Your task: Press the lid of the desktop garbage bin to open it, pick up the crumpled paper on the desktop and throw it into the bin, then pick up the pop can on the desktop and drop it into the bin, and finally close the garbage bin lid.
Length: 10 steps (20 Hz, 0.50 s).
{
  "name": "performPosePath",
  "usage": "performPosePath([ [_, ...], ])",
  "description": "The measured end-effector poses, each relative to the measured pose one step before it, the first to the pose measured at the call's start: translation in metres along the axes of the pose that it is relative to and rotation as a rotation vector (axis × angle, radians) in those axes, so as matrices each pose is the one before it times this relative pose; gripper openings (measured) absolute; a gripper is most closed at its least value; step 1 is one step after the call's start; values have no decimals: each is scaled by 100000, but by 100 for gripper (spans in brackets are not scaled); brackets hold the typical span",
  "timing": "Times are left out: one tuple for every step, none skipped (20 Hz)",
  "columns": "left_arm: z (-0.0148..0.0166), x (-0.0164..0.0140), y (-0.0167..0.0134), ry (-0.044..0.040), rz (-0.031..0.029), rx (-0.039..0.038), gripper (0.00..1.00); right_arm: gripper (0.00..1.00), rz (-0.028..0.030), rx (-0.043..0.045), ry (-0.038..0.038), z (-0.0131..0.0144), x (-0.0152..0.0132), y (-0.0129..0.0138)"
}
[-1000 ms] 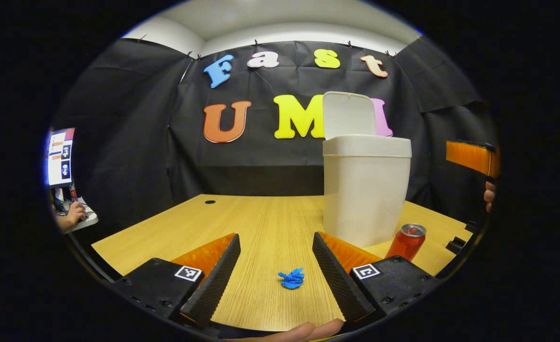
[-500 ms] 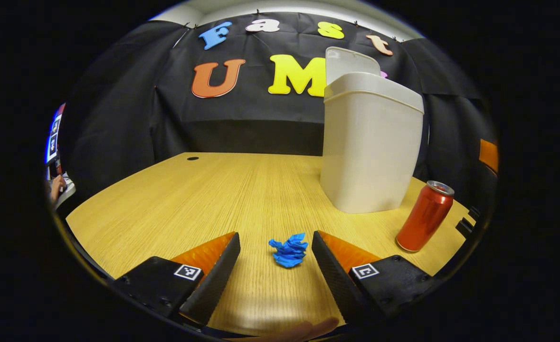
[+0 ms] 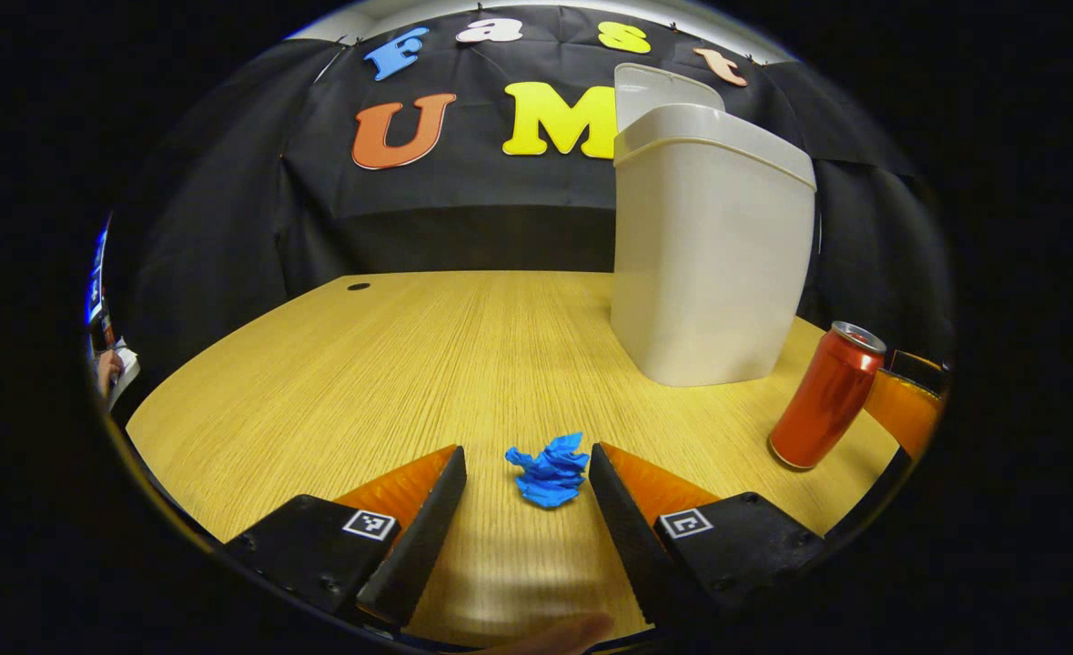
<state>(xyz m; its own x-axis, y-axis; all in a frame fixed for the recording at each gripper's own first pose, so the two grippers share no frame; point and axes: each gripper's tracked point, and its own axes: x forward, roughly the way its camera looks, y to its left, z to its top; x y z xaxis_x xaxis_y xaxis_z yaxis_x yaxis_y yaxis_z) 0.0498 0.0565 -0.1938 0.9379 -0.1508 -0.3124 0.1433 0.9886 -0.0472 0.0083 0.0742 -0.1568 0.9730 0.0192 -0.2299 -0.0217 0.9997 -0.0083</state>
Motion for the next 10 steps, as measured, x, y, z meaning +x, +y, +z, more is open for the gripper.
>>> performPosePath([
  [-296, 246, -16, 1995, -321, -1002, 87, 96, 205, -159, 1338, -294, 306, 83],
  [-422, 37, -127, 1533, -536, -963, 86, 96, 909, -124, 1227, -287, 367, 267],
  [-388, 64, -28, 1941, -117, -757, 84, 96, 452, -153, 922, -190, 190, 155],
  [122, -127, 136, -252, 838, 901, 83, 96, -54, -560, 591, -194, 102, 15],
  [148, 46, 76, -176, 186, 1663, 81, 96, -617, -744, 487, -22, 284, -81],
  [-108, 18, 362, 285, 1636, -309, 76, 96, -1207, -1115, 622, -174, 901, -214],
  [129, 107, 211, -210, 331, -722, 72, 96, -700, -270, 464, -149, 366, -119],
  [51, 97, -5, -49, 73, -418, 70, 96, -207, 7, 848, -220, 261, -86],
  [21, 176, 207, 285, 545, -205, 68, 96, 555, -146, 959, -160, 273, 105],
  [78, 23, 109, -75, 73, 145, 65, 97, 349, -326, 491, -19, 239, 31],
])
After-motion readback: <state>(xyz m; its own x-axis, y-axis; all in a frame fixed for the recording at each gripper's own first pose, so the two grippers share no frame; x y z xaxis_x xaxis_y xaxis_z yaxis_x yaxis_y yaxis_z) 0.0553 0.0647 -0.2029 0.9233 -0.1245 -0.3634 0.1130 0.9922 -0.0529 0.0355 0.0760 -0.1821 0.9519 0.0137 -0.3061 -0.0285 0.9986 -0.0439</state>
